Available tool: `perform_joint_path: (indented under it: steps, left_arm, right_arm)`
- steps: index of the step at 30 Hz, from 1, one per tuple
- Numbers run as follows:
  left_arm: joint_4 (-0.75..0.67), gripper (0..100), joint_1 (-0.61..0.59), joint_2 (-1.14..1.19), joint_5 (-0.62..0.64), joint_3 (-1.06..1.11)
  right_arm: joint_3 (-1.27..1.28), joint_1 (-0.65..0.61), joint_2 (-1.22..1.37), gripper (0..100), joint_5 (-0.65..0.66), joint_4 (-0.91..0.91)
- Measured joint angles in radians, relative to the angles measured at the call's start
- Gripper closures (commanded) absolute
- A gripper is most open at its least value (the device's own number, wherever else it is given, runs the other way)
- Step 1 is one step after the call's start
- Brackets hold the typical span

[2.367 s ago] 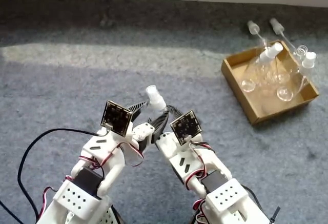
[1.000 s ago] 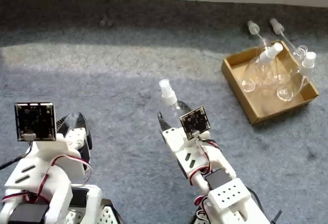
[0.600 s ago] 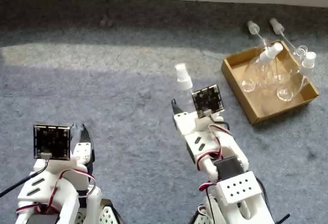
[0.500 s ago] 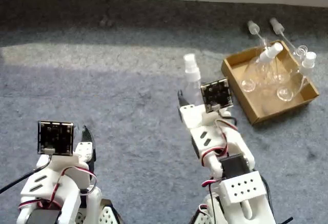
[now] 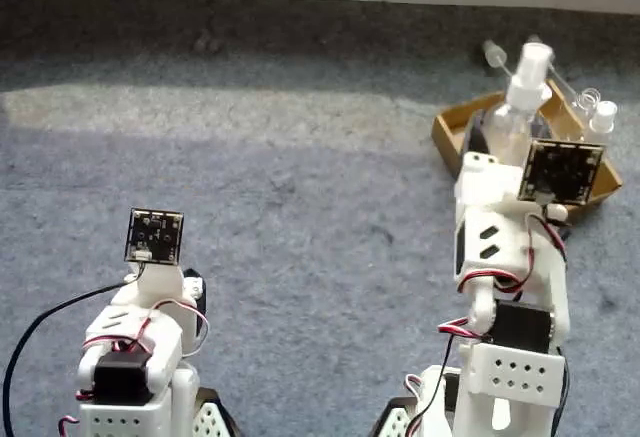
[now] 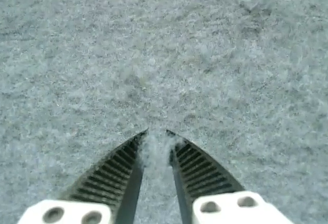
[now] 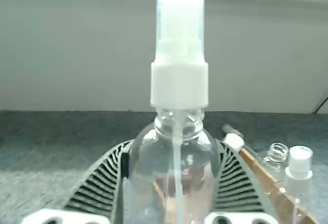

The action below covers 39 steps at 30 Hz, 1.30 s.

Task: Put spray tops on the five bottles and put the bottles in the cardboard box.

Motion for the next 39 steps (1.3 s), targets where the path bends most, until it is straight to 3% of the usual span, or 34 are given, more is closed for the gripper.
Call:
perform_joint_path:
  steps: [8,16,39]
  left_arm:
    - [-0.074,100,0.000,0.000,0.000,0.181]
    - [-0.077,100,0.000,0.000,0.000,0.232]
    - [-0.068,100,0.000,0.000,0.000,0.233]
  right_arm:
    - [-0.031,0.123,0.026,90.4,0.000,-0.121]
    - [-0.086,0.196,0.341,90.4,0.000,-0.255]
    - [0.055,0.216,0.974,90.4,-0.002,-0.980]
